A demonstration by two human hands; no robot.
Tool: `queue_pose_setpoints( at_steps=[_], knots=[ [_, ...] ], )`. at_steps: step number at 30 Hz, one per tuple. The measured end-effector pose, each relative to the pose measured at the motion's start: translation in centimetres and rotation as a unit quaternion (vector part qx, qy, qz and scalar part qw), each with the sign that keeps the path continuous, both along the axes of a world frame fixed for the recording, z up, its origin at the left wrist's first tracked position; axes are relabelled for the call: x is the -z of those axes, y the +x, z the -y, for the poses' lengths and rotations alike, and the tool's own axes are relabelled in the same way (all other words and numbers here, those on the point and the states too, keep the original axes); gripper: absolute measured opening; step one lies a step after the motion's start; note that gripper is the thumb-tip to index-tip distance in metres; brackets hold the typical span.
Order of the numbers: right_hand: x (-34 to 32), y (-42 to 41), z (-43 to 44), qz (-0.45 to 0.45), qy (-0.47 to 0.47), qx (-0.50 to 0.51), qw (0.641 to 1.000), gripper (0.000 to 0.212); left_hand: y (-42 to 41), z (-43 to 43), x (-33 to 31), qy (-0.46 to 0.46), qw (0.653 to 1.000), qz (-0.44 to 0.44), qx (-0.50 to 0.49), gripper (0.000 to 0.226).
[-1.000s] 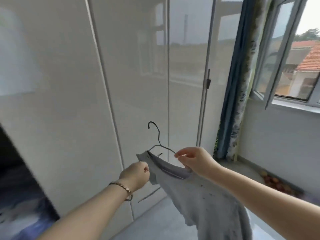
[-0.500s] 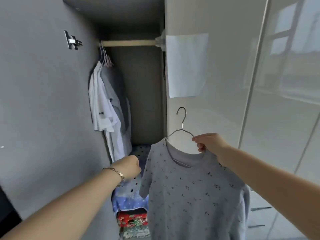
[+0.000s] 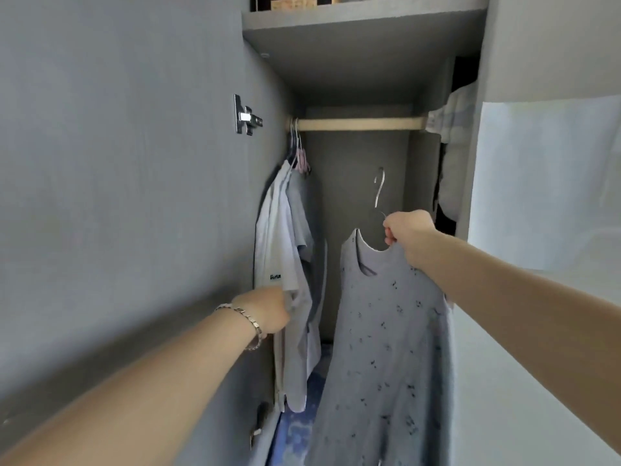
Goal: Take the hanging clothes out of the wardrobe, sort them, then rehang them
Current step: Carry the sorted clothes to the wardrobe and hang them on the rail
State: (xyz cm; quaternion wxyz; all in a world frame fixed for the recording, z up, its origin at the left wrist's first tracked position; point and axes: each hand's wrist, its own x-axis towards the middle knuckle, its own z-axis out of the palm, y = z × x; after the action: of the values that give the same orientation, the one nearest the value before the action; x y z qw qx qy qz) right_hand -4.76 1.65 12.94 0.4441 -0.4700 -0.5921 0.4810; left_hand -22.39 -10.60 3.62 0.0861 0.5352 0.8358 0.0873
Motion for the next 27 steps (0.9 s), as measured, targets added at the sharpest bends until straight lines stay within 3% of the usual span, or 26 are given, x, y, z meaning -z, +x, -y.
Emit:
queue_pose_setpoints(
  at_steps=[3, 8, 10, 12, 13, 15, 21, 27],
  knots=[
    [-2.7, -4.0, -5.1, -0.029, 0.058, -0.033, 0.997, 0.028, -2.3, -4.4, -2.5, 0.032, 0.999, -0.019, -0.012, 0.022],
    [-8.0, -10.2, -12.5, -0.083, 0.111, -0.04, 0.99, 0.01, -5.5, -11.1, -8.7, 0.087, 0.994, -0.046, -0.04, 0.023],
    [-9.9, -12.4, -14.4, 0.048, 0.171, -0.027, 0.984, 0.017, -6.6, -13.2, -11.5, 0.108, 0.992, -0.055, -0.041, 0.025],
    [-11.8, -14.7, -17.2, -0.055, 0.139, -0.05, 0.988, 0.025, -7.9, -15.0, -13.7, 0.124, 0.989, -0.06, -0.048, 0.026],
    [-12.4, -16.0, -18.3, -0.058, 0.134, -0.05, 0.988, 0.024, -8.6, -15.7, -14.5, 0.131, 0.988, -0.06, -0.051, 0.025],
    [-13.1, -18.5, -20.5, -0.028, 0.144, -0.053, 0.988, 0.018, -10.0, -17.2, -15.6, 0.15, 0.985, -0.06, -0.059, 0.024],
    [-9.6, -24.0, -23.2, 0.094, 0.224, -0.051, 0.969, 0.031, -11.9, -18.4, -15.3, 0.146, 0.985, -0.039, -0.082, 0.024],
    [-8.6, -27.9, -23.0, 0.184, 0.337, -0.099, 0.918, 0.031, -12.3, -18.1, -14.9, 0.152, 0.983, -0.059, -0.088, 0.014]
  ],
)
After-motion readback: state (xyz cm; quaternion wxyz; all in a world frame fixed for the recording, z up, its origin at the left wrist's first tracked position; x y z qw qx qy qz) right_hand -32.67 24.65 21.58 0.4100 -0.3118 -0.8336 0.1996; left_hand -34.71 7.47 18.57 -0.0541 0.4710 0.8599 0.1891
